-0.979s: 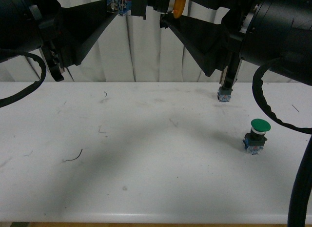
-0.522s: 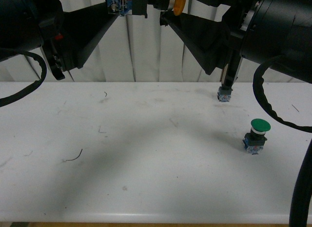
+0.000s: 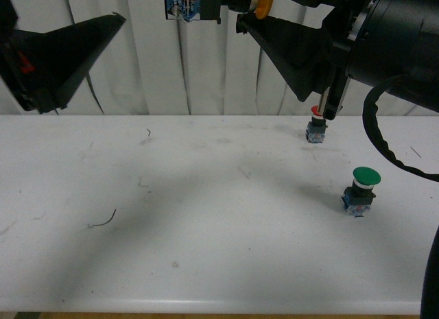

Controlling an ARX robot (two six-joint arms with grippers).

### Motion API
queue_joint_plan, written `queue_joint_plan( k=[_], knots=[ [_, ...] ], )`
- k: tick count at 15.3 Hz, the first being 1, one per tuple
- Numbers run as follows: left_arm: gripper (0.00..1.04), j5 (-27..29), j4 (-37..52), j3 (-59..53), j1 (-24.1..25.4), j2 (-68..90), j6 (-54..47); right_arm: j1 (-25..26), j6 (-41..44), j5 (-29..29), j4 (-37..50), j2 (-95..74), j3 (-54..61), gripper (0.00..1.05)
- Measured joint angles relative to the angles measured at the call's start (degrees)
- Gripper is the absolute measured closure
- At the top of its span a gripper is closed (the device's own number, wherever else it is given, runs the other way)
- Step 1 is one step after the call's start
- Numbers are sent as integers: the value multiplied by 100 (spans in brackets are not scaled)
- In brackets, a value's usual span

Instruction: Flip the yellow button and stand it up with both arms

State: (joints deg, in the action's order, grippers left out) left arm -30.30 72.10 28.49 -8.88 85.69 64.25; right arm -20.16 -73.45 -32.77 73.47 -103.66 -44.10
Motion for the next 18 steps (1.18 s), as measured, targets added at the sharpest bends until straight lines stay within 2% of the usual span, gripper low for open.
queue_joint_plan(
  k=[2,5,9,10,11,12,13,14,17,18],
  knots=[
    [7,-87,-463,-317,345,-581,-153,33,-2,4,0,0,0,70],
    [7,-11,-2105,-966,828,-2527,-1110,74,0,42,0,0,0,70],
    [7,481,-4039,-1019,831,-4649,-2708,70,0,46,0,0,0,70],
    [8,874,-4743,-1010,743,-5254,-3331,70,0,44,2,0,0,70],
    [23,2470,-6033,-901,184,-5821,-4450,70,0,46,-2,0,-2,70],
    [36,3226,-6395,-1086,146,-6129,-5298,72,2,44,0,0,-7,70],
    [47,3501,-6398,-1320,369,-6271,-5751,74,2,44,2,0,-9,70],
    [63,3106,-6373,-1593,896,-6411,-6094,74,2,46,-7,0,-28,70],
    [104,3032,-6301,-1989,879,-6848,-6310,111,2,72,4,0,-42,70],
    [103,3032,-6312,-2138,885,-6946,-6332,120,2,70,2,0,-42,70]
  ],
)
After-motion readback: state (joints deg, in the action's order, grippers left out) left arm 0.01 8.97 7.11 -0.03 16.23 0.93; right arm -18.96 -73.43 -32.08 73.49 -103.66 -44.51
